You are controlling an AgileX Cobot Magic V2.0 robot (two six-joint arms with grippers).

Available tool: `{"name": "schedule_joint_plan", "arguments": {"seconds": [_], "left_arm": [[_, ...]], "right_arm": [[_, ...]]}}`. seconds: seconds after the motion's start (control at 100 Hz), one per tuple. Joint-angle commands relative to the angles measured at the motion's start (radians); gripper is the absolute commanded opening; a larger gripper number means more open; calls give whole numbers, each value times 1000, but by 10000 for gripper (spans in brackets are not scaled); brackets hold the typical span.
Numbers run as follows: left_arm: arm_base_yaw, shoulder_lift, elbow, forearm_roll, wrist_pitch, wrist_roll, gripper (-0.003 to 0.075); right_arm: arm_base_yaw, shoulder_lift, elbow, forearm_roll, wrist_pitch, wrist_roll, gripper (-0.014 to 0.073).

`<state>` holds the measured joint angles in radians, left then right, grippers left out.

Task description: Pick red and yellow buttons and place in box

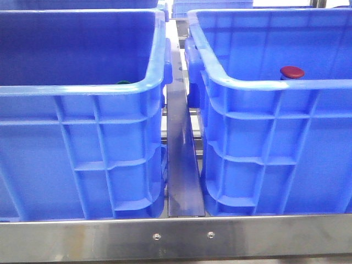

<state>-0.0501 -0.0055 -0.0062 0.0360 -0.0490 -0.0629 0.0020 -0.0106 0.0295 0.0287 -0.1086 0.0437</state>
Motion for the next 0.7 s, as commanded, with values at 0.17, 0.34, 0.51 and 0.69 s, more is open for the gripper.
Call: {"name": "schedule_joint_plan", "arguments": {"seconds": [0.17,0.34,0.51,0.69], "left_arm": [[-1,-30,57,-10,-84,1,-19],[-1,-30,57,-10,-84,1,-19],[-1,-30,57,-10,-84,1,-19],[-1,-30,57,-10,-84,1,-19]], "right_arm": [[1,-24,-16,-9,-65,2,-88],[1,-24,-16,-8,-62,2,-88],[1,-24,-16,6,-43,2,-88],[1,-24,-16,6,-20,2,-88]]}}
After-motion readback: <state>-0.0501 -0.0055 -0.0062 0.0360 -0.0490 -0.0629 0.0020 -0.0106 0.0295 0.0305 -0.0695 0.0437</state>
